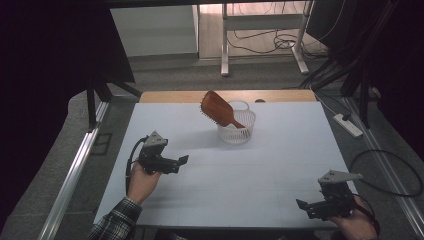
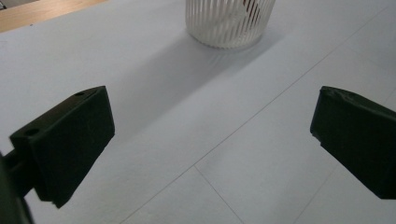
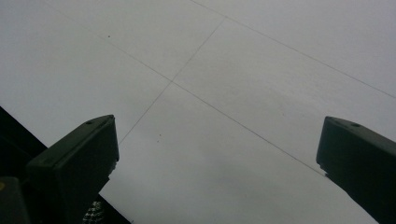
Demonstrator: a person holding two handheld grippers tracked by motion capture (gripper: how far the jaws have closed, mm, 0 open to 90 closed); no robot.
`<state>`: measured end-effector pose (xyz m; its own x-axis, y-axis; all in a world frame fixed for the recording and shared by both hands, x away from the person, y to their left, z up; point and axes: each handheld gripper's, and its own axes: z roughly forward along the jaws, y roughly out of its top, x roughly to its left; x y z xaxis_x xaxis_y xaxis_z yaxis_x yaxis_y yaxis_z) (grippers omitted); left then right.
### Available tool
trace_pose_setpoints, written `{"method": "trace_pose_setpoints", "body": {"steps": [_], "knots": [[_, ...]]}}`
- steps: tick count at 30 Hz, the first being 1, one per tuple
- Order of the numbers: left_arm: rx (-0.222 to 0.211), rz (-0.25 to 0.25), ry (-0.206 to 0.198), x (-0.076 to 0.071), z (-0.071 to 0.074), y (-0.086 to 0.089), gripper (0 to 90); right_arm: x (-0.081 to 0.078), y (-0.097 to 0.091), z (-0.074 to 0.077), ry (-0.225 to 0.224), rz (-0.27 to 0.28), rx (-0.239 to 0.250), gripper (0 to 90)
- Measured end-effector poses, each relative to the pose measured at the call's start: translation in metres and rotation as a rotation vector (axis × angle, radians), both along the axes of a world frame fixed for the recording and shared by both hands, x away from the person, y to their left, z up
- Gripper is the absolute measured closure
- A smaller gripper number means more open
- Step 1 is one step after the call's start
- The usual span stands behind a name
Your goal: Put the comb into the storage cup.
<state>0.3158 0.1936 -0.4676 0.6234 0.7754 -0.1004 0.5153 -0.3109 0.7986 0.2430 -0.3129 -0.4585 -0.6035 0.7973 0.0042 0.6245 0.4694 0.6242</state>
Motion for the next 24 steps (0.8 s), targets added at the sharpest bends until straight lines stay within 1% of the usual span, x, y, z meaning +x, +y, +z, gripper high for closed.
{"method": "trace_pose_setpoints", "body": {"steps": [24], "knots": [[-0.011, 0.020, 0.008, -0.020, -0.001, 0.013, 0.0, 0.000, 0.000, 0.000, 0.001, -0.003, 0.001, 0.0]]}}
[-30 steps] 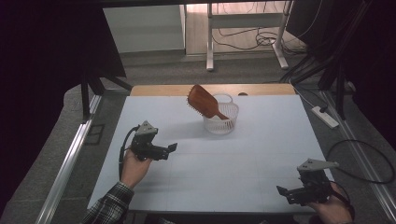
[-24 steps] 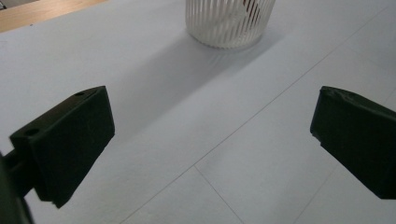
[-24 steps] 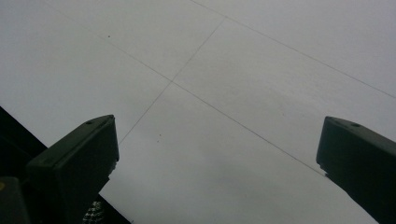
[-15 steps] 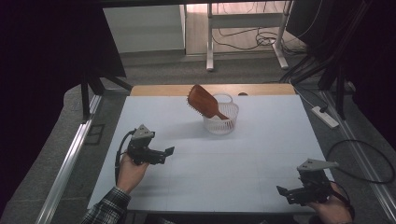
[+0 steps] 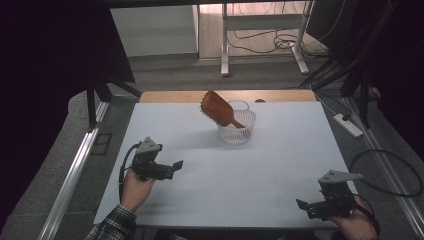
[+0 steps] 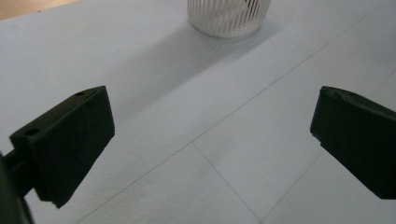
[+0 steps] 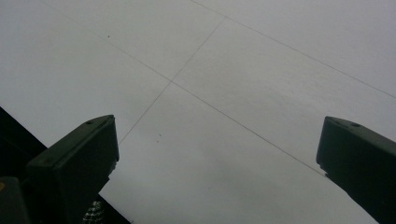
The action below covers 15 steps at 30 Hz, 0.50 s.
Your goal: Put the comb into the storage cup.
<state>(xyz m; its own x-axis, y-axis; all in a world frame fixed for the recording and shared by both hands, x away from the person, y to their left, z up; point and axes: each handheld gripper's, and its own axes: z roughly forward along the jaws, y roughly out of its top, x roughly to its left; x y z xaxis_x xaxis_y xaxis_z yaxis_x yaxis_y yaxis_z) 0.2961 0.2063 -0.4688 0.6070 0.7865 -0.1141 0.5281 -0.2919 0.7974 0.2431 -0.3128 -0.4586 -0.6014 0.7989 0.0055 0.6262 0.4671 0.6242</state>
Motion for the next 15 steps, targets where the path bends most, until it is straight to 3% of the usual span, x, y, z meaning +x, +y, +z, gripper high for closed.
{"method": "trace_pose_setpoints", "body": {"steps": [15], "knots": [[-0.015, 0.009, 0.013, -0.013, -0.001, 0.008, 0.0, 0.000, 0.000, 0.000, 0.000, -0.001, 0.001, 0.0]]}}
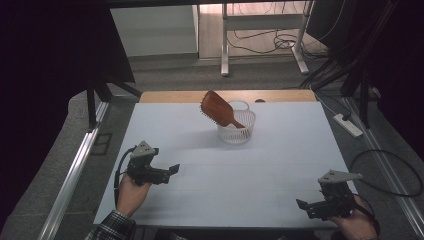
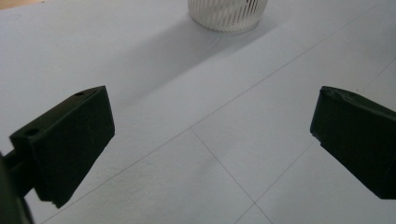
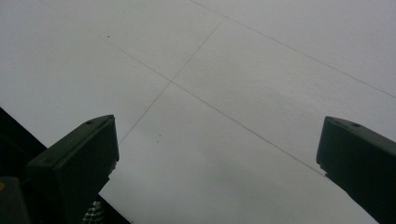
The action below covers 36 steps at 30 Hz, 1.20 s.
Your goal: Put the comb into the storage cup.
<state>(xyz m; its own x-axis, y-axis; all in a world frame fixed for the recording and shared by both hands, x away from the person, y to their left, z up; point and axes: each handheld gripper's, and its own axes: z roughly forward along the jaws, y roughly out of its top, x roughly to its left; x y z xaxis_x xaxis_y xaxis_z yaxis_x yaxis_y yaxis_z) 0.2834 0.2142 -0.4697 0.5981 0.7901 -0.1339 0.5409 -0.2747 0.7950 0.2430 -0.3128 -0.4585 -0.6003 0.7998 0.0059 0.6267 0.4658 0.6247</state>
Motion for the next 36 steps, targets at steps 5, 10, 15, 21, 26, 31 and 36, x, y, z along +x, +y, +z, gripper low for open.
{"method": "trace_pose_setpoints", "body": {"steps": [5, 10, 15, 21, 26, 31, 36], "knots": [[0.001, 0.007, 0.000, -0.004, 0.000, 0.003, 0.0, 0.000, 0.000, 0.000, 0.000, 0.000, 0.000, 0.0], [-0.002, 0.007, 0.007, -0.008, -0.001, 0.006, 0.0, 0.000, 0.000, 0.000, 0.000, 0.000, 0.000, 0.0], [0.001, 0.009, 0.008, -0.013, -0.001, 0.008, 0.0, 0.000, 0.000, 0.000, 0.000, 0.000, 0.000, 0.0], [0.007, 0.012, 0.008, -0.019, -0.001, 0.010, 0.0, 0.000, 0.000, 0.000, -0.002, 0.002, -0.003, 0.0], [0.024, 0.019, 0.006, -0.024, -0.001, 0.012, 0.0, 0.000, 0.000, 0.000, -0.002, -0.001, -0.002, 0.0], [0.030, 0.028, 0.003, -0.028, -0.001, 0.015, 0.0, 0.000, 0.000, 0.000, -0.002, -0.002, -0.002, 0.0], [0.030, 0.035, 0.008, -0.033, -0.002, 0.017, 0.0, 0.000, 0.000, 0.000, -0.001, -0.002, -0.002, 0.0]]}}
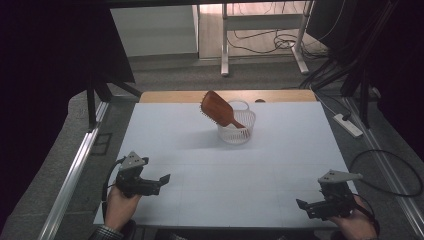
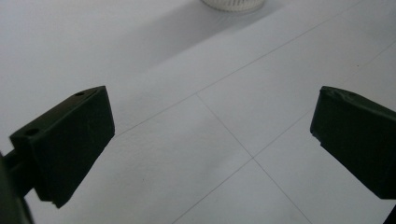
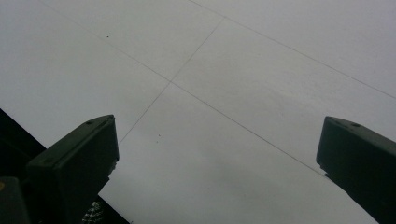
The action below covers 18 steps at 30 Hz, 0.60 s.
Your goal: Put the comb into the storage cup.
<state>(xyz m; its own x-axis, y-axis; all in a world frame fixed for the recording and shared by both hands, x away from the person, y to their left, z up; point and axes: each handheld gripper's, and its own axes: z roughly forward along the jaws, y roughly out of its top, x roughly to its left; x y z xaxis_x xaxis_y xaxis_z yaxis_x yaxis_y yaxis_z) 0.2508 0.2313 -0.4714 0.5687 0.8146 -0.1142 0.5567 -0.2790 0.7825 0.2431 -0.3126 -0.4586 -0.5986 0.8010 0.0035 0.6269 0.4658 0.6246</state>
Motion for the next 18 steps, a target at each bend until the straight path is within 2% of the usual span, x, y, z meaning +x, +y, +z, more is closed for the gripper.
{"method": "trace_pose_setpoints", "body": {"steps": [7, 18], "knots": [[0.014, 0.010, 0.002, -0.007, -0.001, 0.003, 0.0, 0.000, 0.000, 0.000, 0.001, 0.001, -0.002, 0.0], [-0.005, 0.031, 0.014, -0.017, -0.003, 0.012, 0.0, 0.000, 0.000, 0.000, 0.001, -0.002, -0.001, 0.0]]}}
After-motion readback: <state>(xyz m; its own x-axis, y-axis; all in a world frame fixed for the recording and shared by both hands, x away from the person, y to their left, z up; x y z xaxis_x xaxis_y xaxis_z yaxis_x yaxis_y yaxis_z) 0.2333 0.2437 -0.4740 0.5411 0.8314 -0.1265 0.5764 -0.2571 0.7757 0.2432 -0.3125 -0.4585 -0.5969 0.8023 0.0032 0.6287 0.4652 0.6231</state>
